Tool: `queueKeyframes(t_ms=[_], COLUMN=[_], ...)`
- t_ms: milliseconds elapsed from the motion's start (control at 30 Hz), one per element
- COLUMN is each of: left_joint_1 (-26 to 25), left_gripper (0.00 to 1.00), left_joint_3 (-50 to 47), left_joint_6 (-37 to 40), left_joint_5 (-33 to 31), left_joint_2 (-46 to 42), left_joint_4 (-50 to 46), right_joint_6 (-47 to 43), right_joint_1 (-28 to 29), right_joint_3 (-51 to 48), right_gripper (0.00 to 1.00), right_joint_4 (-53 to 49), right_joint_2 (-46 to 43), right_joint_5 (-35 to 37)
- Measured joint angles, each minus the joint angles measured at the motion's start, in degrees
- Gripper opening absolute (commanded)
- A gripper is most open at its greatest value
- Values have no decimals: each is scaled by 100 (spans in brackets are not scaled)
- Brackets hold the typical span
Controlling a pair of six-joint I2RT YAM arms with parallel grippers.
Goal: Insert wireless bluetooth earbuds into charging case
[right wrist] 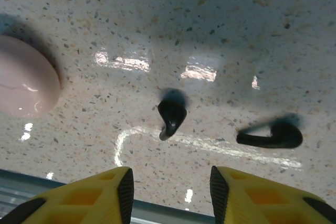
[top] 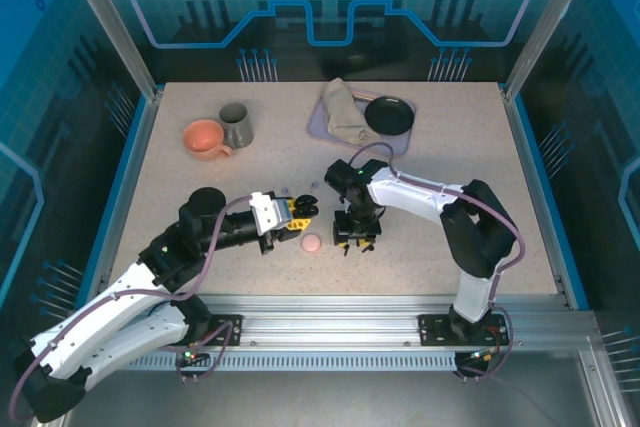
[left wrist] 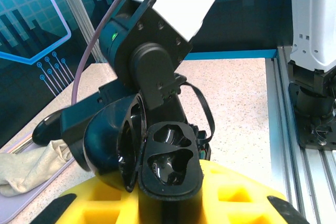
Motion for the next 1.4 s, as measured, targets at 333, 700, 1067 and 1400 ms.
queueKeyframes(t_ms=[333,700,1067,1400], left_joint_1=[-2,-2,0,-2], left_gripper=[0,0,0,0], left_joint_3=[-2,-7,-63,-105], left_joint_6=[0,17,17,20], left_joint_5=[0,0,0,2], left_joint_2=[-101,-107,-179,-221], left_joint_4=[-11,-11,-11,-11], right_joint_6=[-48,-94,-109,-107], right_joint_1=[-9,-11,-11,17], right_joint_3=[363,538,695,887], right_gripper=[44,40,37,36], right_joint_4=[-85,-190,-380,-616], right_joint_2=[625,957,1123,1281], right_joint_5=[13,17,59,179])
